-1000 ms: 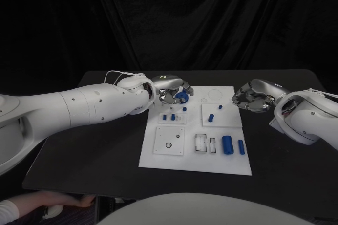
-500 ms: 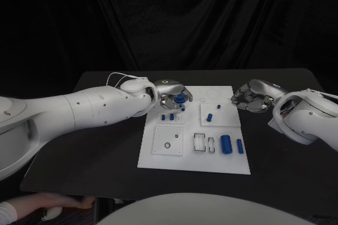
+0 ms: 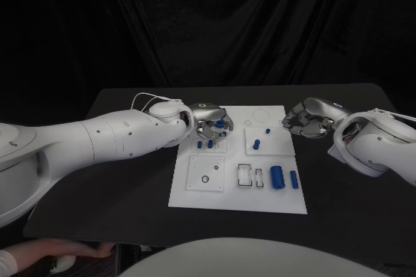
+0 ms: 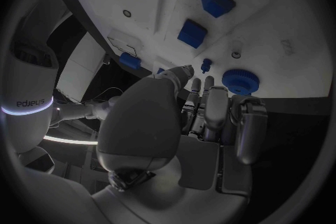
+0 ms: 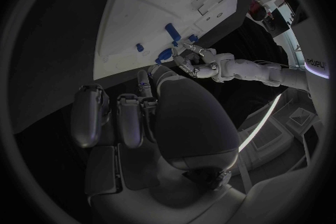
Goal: Assemble the parts on the task board
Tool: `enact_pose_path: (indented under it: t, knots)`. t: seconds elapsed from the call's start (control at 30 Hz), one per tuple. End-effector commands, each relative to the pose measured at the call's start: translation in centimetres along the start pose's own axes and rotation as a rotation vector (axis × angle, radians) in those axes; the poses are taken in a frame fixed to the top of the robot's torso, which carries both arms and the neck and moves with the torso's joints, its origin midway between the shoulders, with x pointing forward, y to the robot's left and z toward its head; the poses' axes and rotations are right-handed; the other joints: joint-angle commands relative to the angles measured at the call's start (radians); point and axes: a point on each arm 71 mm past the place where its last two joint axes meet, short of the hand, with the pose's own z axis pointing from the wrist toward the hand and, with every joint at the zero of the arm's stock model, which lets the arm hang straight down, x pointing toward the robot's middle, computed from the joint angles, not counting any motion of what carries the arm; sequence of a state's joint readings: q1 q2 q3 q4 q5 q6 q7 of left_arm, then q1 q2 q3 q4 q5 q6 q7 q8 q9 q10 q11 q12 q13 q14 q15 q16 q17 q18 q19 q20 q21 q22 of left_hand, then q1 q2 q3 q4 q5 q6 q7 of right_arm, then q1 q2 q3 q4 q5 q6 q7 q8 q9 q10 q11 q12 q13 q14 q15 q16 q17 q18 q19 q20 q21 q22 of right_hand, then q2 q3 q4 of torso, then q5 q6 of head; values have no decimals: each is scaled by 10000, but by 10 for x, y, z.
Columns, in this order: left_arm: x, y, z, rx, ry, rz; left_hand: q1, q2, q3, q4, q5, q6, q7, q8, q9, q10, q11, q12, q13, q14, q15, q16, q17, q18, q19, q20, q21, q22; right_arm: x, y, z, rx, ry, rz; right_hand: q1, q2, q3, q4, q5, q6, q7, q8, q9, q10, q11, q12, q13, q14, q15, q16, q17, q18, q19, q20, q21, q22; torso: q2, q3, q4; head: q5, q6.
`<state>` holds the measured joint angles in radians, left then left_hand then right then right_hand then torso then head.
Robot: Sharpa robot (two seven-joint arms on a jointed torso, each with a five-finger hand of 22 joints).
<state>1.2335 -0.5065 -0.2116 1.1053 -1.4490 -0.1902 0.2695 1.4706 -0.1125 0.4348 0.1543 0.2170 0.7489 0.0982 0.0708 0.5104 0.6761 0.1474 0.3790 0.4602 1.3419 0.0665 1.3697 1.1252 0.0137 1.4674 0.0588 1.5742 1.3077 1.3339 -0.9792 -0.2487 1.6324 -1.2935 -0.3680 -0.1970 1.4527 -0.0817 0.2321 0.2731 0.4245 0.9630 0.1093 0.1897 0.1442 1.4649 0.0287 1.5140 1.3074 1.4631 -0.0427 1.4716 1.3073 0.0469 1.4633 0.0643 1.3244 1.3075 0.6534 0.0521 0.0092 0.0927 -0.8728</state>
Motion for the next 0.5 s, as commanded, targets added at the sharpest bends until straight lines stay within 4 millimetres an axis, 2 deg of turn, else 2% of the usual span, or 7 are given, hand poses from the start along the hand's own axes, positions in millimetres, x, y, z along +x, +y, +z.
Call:
enact_pose_path:
  t: [0.03,0.5]
  knots:
    - [3,0,2,-67,211,6,-77,18,-54,-45,-32,78,14,66,-13,79,20,77,18,-87,18,-64,-30,-137,1034,38,-34,2631,2,0,0,35,126,30,-40,-65,41,11,35,60,-17,51,8,444,-47,28,1795,781,-34,3,1257,117,122,-23,-15,1788,13,-9,16,-12,2]
    - [9,2,5,-200,324,-41,123,221,25,-268,-4,364,57,165,-32,159,-29,239,86,-159,-30,-95,-179,-137,1034,10,-34,2631,3,1,-1,32,298,64,-36,-58,50,8,42,62,-20,52,8,437,-49,21,1785,782,-35,5,1259,119,118,-24,-26,1785,5,-1,9,-75,2]
